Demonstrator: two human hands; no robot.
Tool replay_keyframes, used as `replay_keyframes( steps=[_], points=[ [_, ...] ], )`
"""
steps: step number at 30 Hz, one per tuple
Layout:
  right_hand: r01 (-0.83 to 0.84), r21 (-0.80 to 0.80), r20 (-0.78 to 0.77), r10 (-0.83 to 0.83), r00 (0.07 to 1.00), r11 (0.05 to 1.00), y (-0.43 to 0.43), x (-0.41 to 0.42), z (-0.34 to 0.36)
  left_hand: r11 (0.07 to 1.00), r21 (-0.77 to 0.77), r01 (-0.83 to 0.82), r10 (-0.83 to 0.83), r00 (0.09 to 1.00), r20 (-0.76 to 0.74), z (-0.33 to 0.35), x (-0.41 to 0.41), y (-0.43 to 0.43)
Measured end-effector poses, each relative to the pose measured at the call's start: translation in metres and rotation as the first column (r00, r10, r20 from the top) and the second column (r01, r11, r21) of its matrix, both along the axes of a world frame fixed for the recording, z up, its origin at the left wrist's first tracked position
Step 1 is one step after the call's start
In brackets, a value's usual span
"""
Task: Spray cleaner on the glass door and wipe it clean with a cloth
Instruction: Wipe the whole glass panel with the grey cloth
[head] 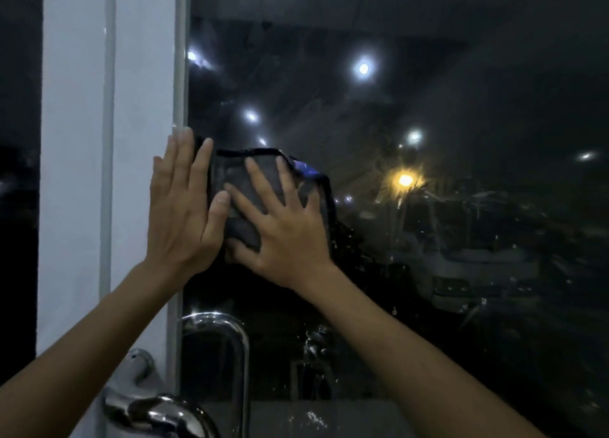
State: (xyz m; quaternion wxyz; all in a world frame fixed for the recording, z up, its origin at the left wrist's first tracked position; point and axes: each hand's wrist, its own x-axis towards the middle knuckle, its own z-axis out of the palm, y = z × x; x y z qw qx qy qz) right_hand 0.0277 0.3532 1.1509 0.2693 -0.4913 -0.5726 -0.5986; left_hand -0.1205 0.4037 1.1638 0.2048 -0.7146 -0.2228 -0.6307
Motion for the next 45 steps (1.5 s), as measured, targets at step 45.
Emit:
replay_keyframes(
  steps=[45],
  points=[
    [0.196, 0.142, -0.509, -0.098, 0.855, 0.97, -0.064, 0.114, 0.12, 0.998, 0.062, 0.007, -0.005, 1.0, -0.03, -0.009, 0.053, -0.006]
  ],
)
